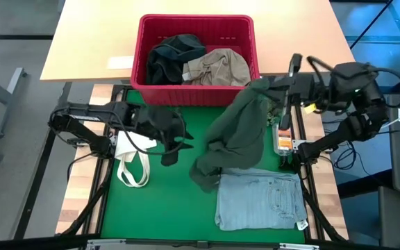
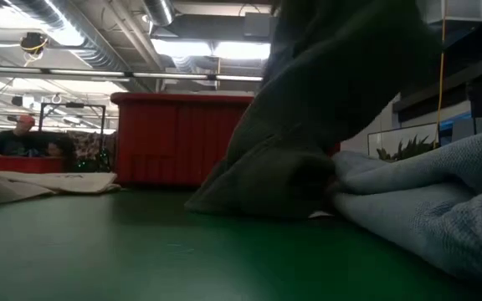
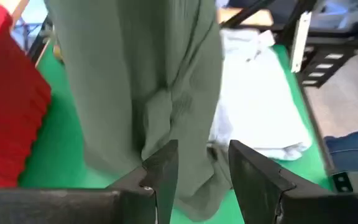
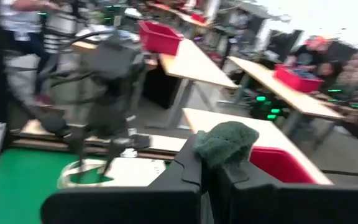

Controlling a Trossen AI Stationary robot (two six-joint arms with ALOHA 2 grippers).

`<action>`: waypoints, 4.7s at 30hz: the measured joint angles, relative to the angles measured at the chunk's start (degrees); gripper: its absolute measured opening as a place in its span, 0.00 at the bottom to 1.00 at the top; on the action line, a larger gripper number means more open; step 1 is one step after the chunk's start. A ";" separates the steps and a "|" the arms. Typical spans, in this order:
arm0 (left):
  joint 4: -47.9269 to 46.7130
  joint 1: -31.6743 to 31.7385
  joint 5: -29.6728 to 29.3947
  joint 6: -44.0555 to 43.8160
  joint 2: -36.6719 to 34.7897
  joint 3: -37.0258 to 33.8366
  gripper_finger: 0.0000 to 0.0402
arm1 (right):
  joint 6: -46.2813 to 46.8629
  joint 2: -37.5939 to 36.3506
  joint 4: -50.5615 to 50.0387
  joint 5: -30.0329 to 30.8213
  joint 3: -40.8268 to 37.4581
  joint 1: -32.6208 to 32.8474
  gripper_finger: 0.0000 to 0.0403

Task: Fold Laundry from Bin
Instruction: Fold the green shirt

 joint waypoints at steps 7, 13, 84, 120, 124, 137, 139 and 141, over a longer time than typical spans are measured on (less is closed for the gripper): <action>3.58 -2.55 -2.34 -6.54 2.11 -9.34 0.34 | -0.72 0.17 -0.71 3.05 0.32 0.00 0.02; 12.98 -5.81 -2.07 -10.93 3.26 -19.99 0.34 | -0.70 0.62 -3.50 3.43 0.32 0.00 0.02; 34.08 -12.64 -16.25 1.82 -25.52 -28.27 0.01 | 3.98 8.44 -20.88 -17.95 0.25 -9.77 0.02; 33.85 -12.64 -18.81 4.72 -28.75 -28.24 0.00 | 3.96 23.67 -29.81 -21.59 0.25 -9.75 0.17; 36.15 -11.75 -22.00 6.34 -27.32 -28.24 0.00 | 4.15 23.67 -29.77 -19.71 0.25 -9.68 0.35; 50.86 -0.31 -22.33 14.75 -23.98 -28.22 0.01 | 9.31 22.02 -30.59 -26.96 0.25 -7.93 0.55; 50.98 1.13 -22.18 14.73 -23.98 -28.22 0.01 | 12.53 21.86 -30.67 -28.09 0.25 -6.44 0.55; 51.01 2.32 -22.15 14.73 -23.96 -28.22 0.01 | 15.85 21.84 -30.63 -28.50 0.25 -4.36 0.55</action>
